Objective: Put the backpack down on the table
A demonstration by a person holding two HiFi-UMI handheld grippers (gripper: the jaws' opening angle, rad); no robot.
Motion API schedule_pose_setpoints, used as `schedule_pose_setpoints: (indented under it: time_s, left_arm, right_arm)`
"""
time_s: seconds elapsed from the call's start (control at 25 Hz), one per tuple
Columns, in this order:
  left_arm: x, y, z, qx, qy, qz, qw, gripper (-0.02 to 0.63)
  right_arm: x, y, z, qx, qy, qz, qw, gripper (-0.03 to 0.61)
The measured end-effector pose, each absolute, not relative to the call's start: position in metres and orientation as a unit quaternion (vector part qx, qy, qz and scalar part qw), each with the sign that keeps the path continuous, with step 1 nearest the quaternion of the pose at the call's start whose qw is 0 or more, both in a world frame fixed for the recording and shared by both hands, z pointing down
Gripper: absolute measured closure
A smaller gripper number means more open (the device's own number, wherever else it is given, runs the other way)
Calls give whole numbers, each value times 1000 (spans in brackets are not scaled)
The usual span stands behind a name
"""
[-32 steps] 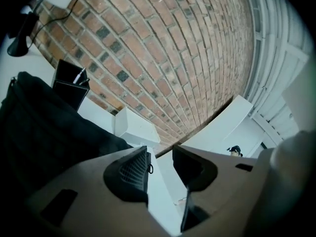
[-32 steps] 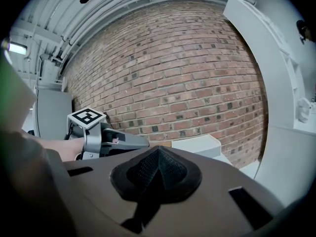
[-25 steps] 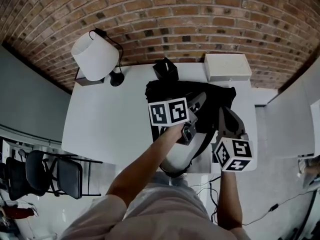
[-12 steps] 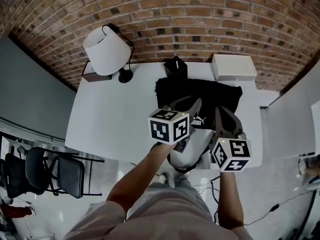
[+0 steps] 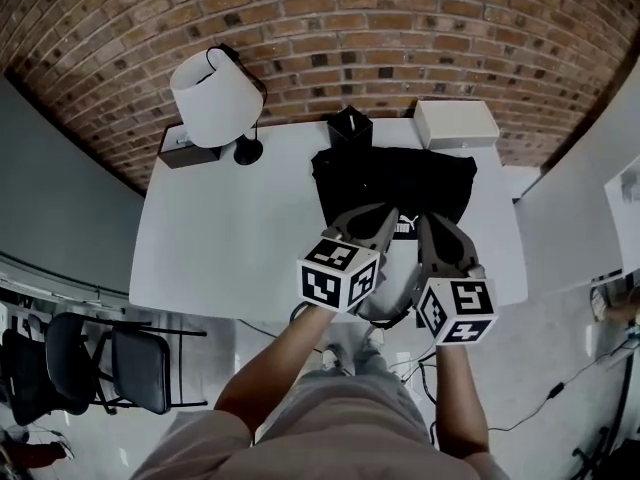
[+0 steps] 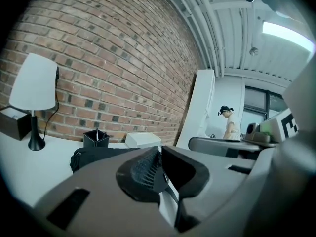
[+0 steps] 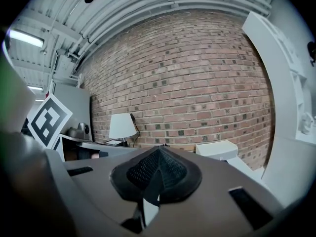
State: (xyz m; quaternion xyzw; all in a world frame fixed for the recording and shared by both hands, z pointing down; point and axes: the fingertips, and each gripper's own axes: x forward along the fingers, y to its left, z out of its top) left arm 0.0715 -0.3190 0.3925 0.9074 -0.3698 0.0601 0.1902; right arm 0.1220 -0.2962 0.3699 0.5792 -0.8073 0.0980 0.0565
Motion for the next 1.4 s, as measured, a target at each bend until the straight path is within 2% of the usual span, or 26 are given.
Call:
schedule_pose_setpoints:
  time_s: [0.72,1.4]
  left_arm:
    - [29,-241,402,922,-351,87,137,607]
    - [20,-235,403,921,-346,91,154,607]
  right_arm:
    - [64,-223,378,596,-795,94,59,578]
    - [49,-217,372,595,-797,78,71,578]
